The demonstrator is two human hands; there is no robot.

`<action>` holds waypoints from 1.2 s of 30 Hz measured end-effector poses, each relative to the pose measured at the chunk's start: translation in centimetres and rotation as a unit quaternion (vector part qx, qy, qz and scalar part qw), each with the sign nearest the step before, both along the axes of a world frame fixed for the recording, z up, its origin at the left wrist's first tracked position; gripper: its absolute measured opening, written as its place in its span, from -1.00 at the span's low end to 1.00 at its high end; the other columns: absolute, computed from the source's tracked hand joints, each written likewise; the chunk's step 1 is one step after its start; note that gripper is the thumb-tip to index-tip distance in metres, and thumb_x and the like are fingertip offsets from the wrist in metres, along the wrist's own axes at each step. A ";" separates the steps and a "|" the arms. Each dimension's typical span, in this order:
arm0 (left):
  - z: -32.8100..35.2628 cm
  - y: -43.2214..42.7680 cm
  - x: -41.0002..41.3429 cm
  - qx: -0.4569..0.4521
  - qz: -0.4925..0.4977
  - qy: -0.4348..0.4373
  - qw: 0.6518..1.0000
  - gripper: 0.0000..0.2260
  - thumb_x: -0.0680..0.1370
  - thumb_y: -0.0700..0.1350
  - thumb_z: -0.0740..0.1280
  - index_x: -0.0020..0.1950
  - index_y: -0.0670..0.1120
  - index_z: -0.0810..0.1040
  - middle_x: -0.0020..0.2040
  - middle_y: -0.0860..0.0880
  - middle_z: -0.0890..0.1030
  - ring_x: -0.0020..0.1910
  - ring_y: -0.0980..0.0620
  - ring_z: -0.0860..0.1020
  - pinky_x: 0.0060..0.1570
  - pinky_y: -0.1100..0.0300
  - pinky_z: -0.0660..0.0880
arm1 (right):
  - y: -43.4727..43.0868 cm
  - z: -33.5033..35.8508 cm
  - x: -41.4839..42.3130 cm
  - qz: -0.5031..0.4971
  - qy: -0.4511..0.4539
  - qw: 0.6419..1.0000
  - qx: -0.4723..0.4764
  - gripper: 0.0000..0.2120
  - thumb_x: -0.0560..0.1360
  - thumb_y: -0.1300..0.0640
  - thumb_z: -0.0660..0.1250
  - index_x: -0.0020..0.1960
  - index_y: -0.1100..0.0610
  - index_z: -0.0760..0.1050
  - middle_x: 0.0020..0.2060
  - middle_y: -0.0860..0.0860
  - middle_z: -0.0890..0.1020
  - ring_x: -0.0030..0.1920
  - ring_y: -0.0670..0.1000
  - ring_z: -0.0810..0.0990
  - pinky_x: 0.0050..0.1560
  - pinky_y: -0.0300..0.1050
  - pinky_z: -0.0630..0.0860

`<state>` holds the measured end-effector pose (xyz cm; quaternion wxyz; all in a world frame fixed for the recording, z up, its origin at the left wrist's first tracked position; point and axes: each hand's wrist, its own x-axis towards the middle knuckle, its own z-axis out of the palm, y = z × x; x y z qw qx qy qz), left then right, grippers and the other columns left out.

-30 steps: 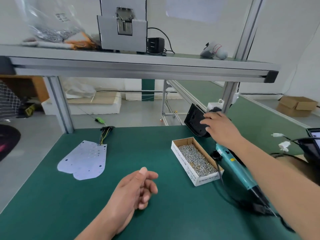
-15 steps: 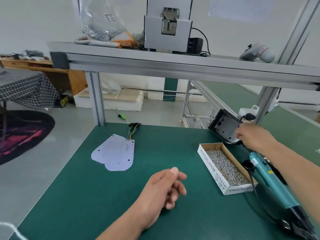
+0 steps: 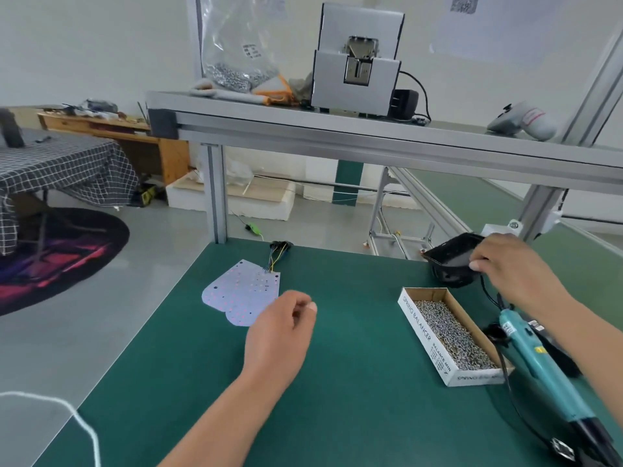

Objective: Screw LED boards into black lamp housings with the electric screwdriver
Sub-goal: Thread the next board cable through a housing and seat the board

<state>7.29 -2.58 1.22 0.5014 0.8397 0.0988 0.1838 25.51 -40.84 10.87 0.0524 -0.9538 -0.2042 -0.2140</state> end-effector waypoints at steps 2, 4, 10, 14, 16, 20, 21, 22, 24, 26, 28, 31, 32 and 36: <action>-0.1 2.2 0.8 0.087 0.098 -0.002 0.991 -0.89 0.66 0.06 0.26 0.10 0.19 0.59 0.01 0.20 0.65 0.05 0.07 0.56 -0.05 0.06 0.53 | 0.9 -0.5 -1.0 0.015 -0.029 0.999 0.027 -0.85 0.55 0.26 0.45 -0.14 0.06 0.59 -0.16 -0.08 0.54 -0.03 0.10 0.45 0.02 0.14 0.48; -0.6 4.3 1.4 0.171 0.173 0.048 0.969 -0.70 0.67 0.05 0.26 0.37 0.06 0.57 0.36 0.07 0.56 0.37 -0.06 0.41 0.28 -0.01 0.41 | 1.7 -1.3 -2.1 0.035 -0.052 0.997 0.043 -0.84 0.53 0.32 0.48 -0.14 0.11 0.59 -0.15 -0.01 0.56 -0.04 0.10 0.43 0.04 0.10 0.42; -1.7 5.8 1.5 0.293 0.180 0.199 0.918 -0.56 0.67 0.23 0.18 0.41 -0.03 0.45 0.43 -0.04 0.47 0.45 -0.12 0.35 0.46 -0.04 0.27 | 4.7 -3.7 -7.5 0.070 -0.076 0.989 0.104 -0.88 0.58 0.15 0.41 -0.08 -0.03 0.53 -0.10 -0.11 0.53 -0.03 -0.03 0.46 0.06 -0.10 0.35; -1.5 5.9 1.6 0.297 0.175 0.189 0.920 -0.64 0.67 0.16 0.23 0.38 0.01 0.50 0.40 -0.01 0.50 0.42 -0.11 0.36 0.42 -0.04 0.26 | 6.5 -5.8 -10.8 0.079 -0.101 0.985 0.117 -0.93 0.55 0.20 0.45 -0.08 0.10 0.58 -0.09 -0.11 0.52 -0.02 -0.07 0.43 0.02 -0.33 0.26; -1.4 5.9 1.7 0.276 0.170 0.190 0.927 -0.67 0.66 0.12 0.28 0.36 -0.01 0.50 0.40 -0.05 0.49 0.40 -0.15 0.36 0.42 -0.06 0.26 | 7.3 -6.7 -12.0 0.095 -0.121 0.981 0.114 -0.89 0.60 0.25 0.44 -0.09 0.14 0.58 -0.11 -0.10 0.52 -0.02 -0.05 0.43 0.08 -0.42 0.28; -0.7 5.7 1.8 0.243 0.153 0.214 0.934 -0.77 0.60 0.05 0.36 0.13 -0.06 0.49 0.31 -0.11 0.49 0.32 -0.21 0.36 0.37 -0.07 0.30 | 9.1 -7.3 -14.5 0.173 -0.142 0.967 0.125 -0.79 0.63 0.04 0.29 -0.07 0.15 0.57 -0.08 -0.10 0.54 -0.02 -0.03 0.42 0.11 -0.25 0.34; -0.5 5.7 1.8 0.238 0.149 0.227 0.932 -0.78 0.57 0.04 0.38 0.07 -0.07 0.46 0.27 -0.11 0.48 0.28 -0.21 0.36 0.33 -0.06 0.31 | 9.8 -7.4 -15.1 0.195 -0.145 0.963 0.116 -0.78 0.65 0.03 0.27 -0.06 0.14 0.57 -0.08 -0.09 0.55 -0.03 -0.01 0.44 0.10 -0.16 0.37; -0.2 5.6 1.8 0.235 0.143 0.242 0.931 -0.76 0.55 0.03 0.40 0.04 -0.07 0.43 0.24 -0.11 0.47 0.25 -0.20 0.36 0.30 -0.04 0.32 | 10.4 -7.6 -15.8 0.216 -0.149 0.960 0.099 -0.78 0.66 0.04 0.27 -0.06 0.14 0.57 -0.08 -0.08 0.56 -0.04 0.00 0.46 0.09 -0.10 0.39; 0.4 5.5 1.7 0.225 0.129 0.265 0.929 -0.69 0.50 0.04 0.44 0.05 -0.07 0.40 0.17 -0.09 0.42 0.24 -0.21 0.35 0.25 -0.04 0.34 | 11.5 -8.1 -17.2 0.254 -0.148 0.954 0.059 -0.78 0.66 0.05 0.29 -0.08 0.14 0.59 -0.11 -0.07 0.59 -0.07 0.03 0.50 0.03 -0.03 0.43; 0.8 5.5 1.6 0.208 0.124 0.276 0.930 -0.64 0.47 0.01 0.47 0.09 -0.08 0.38 0.14 -0.10 0.38 0.23 -0.22 0.37 0.21 -0.03 0.37 | 12.2 -8.6 -18.3 0.293 -0.153 0.943 0.022 -0.77 0.64 0.04 0.33 -0.12 0.14 0.62 -0.15 -0.05 0.60 -0.14 0.05 0.53 -0.09 -0.01 0.47; 1.0 5.8 1.4 0.157 0.122 0.246 0.949 -0.68 0.48 -0.10 0.44 0.09 -0.09 0.35 0.16 -0.11 0.39 0.12 -0.21 0.44 0.05 0.01 0.45 | 13.0 -9.2 -19.3 0.333 -0.164 0.928 -0.021 -0.77 0.60 0.00 0.39 -0.15 0.10 0.66 -0.20 -0.06 0.61 -0.21 0.04 0.55 -0.17 -0.07 0.46; 1.1 5.7 0.9 -0.028 0.067 0.128 0.989 -0.84 0.50 -0.29 0.30 0.05 -0.13 0.45 0.02 -0.07 0.53 -0.31 -0.09 0.52 -0.30 0.12 0.39 | 14.1 -9.8 -20.4 0.395 -0.151 0.904 -0.069 -0.83 0.53 -0.05 0.49 -0.19 -0.01 0.67 -0.27 -0.11 0.57 -0.27 -0.01 0.53 -0.22 -0.18 0.40; 1.2 5.5 0.7 -0.097 0.039 0.093 0.990 -0.81 0.50 -0.32 0.30 0.06 -0.10 0.53 -0.02 -0.05 0.61 -0.36 -0.05 0.55 -0.31 0.13 0.42 | 14.4 -9.9 -20.7 0.407 -0.139 0.900 -0.072 -0.84 0.54 -0.05 0.50 -0.18 -0.03 0.66 -0.27 -0.12 0.56 -0.27 -0.03 0.53 -0.21 -0.20 0.39; 1.7 4.2 0.2 -0.292 -0.034 0.039 0.955 -0.56 0.50 -0.35 0.40 0.33 -0.03 0.52 0.15 -0.09 0.70 -0.07 -0.06 0.66 -0.29 0.16 0.58 | 13.7 -8.7 -20.5 0.430 -0.011 0.900 0.065 -0.79 0.65 -0.11 0.38 -0.02 0.02 0.62 -0.16 -0.12 0.58 -0.12 -0.02 0.55 -0.17 -0.15 0.49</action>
